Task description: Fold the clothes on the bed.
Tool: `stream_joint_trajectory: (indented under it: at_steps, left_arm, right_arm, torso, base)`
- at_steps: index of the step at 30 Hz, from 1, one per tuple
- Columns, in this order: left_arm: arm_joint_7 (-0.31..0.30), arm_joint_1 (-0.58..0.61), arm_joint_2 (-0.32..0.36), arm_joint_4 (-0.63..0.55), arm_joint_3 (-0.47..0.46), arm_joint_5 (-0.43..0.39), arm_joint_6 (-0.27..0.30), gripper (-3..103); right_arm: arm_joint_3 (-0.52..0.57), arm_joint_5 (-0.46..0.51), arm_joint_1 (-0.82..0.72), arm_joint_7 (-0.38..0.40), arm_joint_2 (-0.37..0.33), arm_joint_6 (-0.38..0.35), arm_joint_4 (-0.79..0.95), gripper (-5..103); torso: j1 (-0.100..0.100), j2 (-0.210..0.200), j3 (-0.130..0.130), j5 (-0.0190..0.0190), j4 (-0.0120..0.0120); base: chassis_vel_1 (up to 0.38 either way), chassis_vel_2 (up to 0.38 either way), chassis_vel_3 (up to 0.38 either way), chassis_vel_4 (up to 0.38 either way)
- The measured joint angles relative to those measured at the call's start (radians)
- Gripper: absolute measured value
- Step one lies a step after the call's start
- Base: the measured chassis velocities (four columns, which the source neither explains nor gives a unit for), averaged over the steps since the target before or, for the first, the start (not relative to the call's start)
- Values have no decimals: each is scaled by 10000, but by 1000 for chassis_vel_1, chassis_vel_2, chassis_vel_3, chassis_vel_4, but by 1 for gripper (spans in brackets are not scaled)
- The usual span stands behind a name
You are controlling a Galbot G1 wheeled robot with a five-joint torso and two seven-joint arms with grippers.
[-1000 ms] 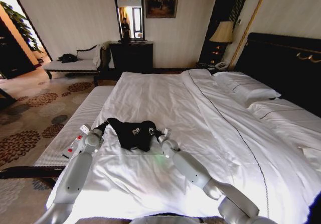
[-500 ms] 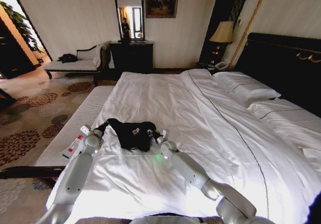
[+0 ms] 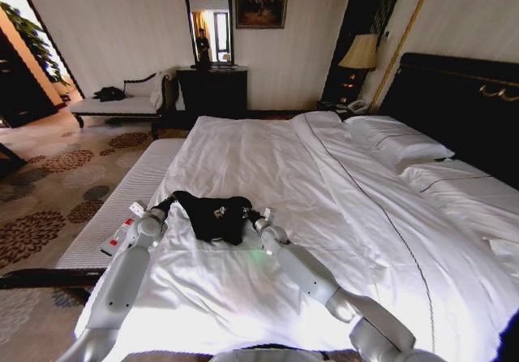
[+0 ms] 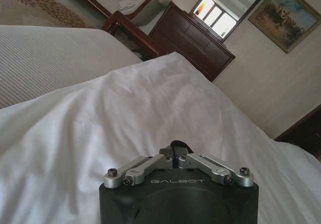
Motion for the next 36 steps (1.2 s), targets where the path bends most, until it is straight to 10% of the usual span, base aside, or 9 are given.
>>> stream_joint_trajectory:
  at_steps: [6,27,36]
  left_arm:
    - [0,33,-9,1,-9,11,-1,0]
    - [18,152,-35,-7,-93,61,-3,0]
    - [24,174,6,-12,-122,64,-6,0]
  right_arm:
    - [157,-417,100,53,14,116,-241,4]
    - [77,-676,29,-510,160,591,-1155,90]
    - [59,-607,37,-668,196,595,-1221,65]
  torso:
    - [0,0,0,0,0]
    - [0,0,0,0,0]
    - [0,0,0,0,0]
  base:
    - [0,0,0,0]
    - [0,0,0,0]
    - [0,0,0,0]
